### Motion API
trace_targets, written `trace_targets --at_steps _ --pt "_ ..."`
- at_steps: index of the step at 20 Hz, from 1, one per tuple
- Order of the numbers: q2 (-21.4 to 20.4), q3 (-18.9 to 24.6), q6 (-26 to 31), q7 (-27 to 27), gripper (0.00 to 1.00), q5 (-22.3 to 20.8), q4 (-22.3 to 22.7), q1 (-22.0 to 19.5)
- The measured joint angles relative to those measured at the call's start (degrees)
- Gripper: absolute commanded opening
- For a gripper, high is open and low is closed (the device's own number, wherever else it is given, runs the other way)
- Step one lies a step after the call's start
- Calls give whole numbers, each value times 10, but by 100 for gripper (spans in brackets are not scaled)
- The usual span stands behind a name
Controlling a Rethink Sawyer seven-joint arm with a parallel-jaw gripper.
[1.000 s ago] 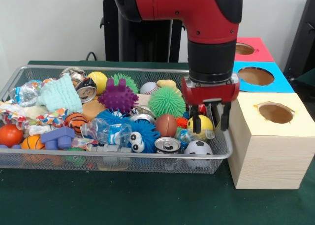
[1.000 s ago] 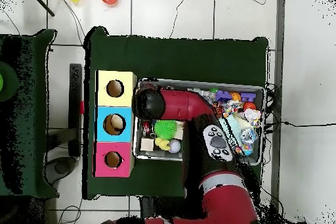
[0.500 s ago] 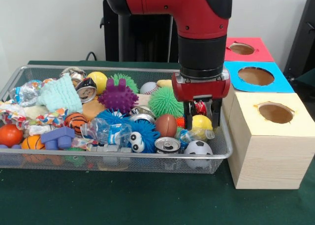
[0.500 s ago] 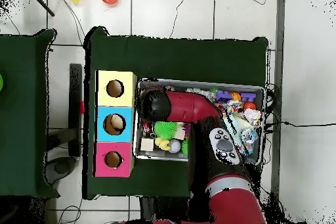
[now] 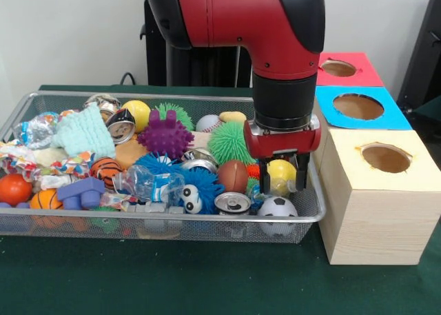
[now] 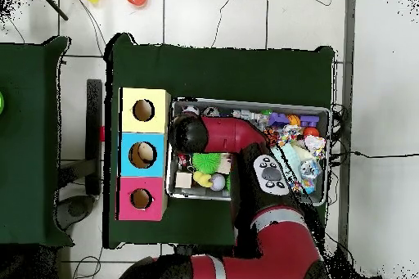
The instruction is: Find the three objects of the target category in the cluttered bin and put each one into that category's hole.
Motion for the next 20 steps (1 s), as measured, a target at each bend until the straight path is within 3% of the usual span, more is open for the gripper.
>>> trace_targets --at_steps 20 --pt "3 1 -3 0 100 -22 1 2"
